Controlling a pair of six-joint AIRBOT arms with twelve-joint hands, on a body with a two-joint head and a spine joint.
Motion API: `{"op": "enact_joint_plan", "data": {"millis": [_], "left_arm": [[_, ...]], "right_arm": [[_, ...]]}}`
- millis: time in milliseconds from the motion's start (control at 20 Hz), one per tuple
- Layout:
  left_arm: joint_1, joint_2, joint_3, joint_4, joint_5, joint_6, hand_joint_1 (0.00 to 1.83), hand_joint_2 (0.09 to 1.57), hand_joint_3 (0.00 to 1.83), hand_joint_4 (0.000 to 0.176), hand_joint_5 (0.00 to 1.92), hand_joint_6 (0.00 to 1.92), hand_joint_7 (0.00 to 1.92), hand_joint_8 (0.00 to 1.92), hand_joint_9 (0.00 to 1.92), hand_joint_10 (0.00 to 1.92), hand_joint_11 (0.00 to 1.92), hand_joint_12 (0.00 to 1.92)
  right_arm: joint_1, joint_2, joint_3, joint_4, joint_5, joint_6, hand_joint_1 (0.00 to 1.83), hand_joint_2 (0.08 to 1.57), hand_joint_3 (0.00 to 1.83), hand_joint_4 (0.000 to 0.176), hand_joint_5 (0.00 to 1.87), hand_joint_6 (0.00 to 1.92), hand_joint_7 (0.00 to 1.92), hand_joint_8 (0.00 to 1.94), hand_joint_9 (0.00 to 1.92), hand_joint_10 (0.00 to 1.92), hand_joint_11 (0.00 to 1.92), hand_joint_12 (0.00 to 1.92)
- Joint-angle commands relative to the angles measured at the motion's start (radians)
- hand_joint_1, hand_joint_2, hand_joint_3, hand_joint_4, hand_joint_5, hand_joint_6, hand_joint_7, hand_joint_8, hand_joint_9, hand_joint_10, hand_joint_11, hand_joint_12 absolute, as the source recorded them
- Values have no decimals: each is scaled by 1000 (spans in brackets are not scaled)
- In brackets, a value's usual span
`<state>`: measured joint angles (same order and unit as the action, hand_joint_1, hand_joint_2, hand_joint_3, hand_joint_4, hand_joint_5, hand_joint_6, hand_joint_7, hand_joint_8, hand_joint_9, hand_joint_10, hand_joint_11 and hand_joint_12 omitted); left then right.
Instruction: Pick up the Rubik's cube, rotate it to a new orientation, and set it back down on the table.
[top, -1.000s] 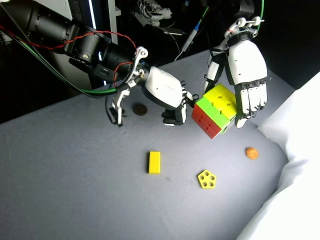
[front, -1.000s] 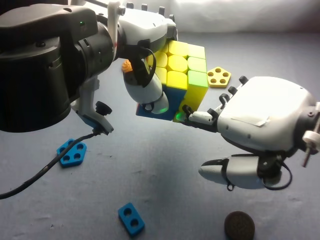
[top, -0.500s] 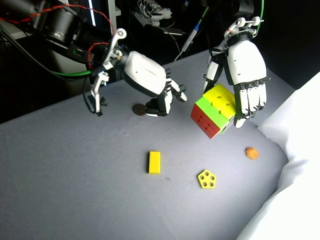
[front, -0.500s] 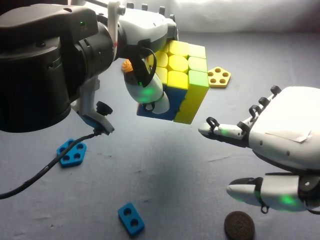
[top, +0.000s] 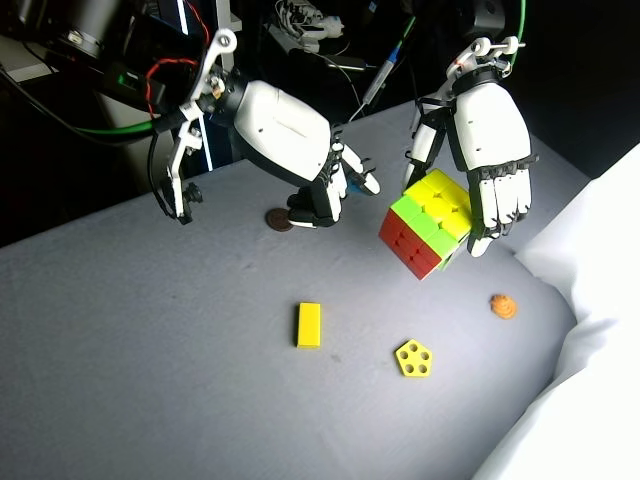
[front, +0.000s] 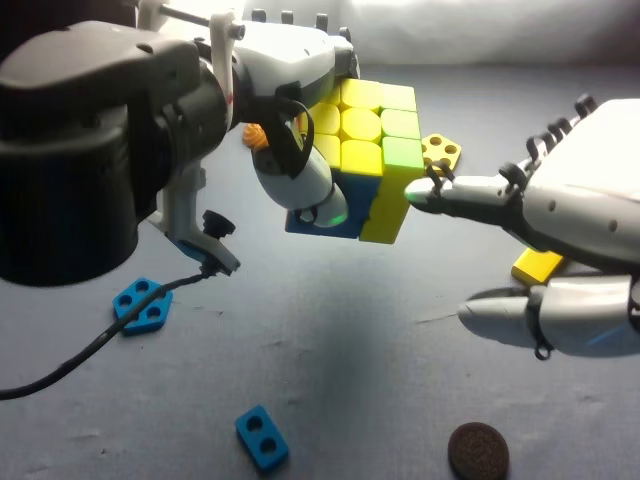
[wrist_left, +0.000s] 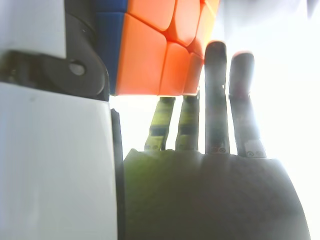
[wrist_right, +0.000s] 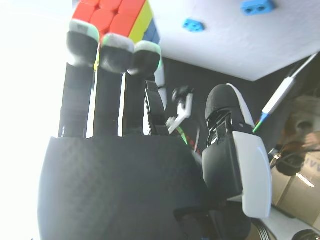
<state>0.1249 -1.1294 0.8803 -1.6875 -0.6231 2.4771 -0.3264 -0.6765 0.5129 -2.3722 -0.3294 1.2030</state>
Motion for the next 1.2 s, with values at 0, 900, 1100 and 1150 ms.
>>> {"op": "enact_joint_plan", "data": {"millis": [0, 900, 1100, 1150], "left_arm": [[0, 11, -4, 96, 5, -48, 1083, 1348, 3, 0, 547, 1526, 585, 1713, 333, 1529, 198, 1773], [251, 8, -20, 519, -87, -607, 1059, 1376, 0, 0, 519, 1583, 538, 1767, 283, 1584, 173, 1810], [299, 9, -11, 593, -88, -692, 1079, 1355, 0, 0, 550, 1527, 567, 1738, 321, 1552, 207, 1788], [312, 9, -9, 612, -93, -716, 1078, 1355, 1, 0, 552, 1527, 563, 1742, 322, 1552, 209, 1787]], "right_arm": [[18, 4, 2, -24, -78, 6, 49, 1275, 2, 0, 201, 3, 632, 1757, 783, 1921, 724, 1921], [74, -72, 87, -24, -128, 44, 0, 1228, 0, 0, 25, 0, 16, 4, 0, 0, 0, 0], [75, -73, 87, -24, -119, 44, 0, 1232, 0, 0, 37, 5, 29, 7, 0, 0, 0, 0], [76, -73, 86, -24, -108, 46, 0, 1233, 0, 0, 38, 5, 32, 8, 0, 0, 0, 0]]}}
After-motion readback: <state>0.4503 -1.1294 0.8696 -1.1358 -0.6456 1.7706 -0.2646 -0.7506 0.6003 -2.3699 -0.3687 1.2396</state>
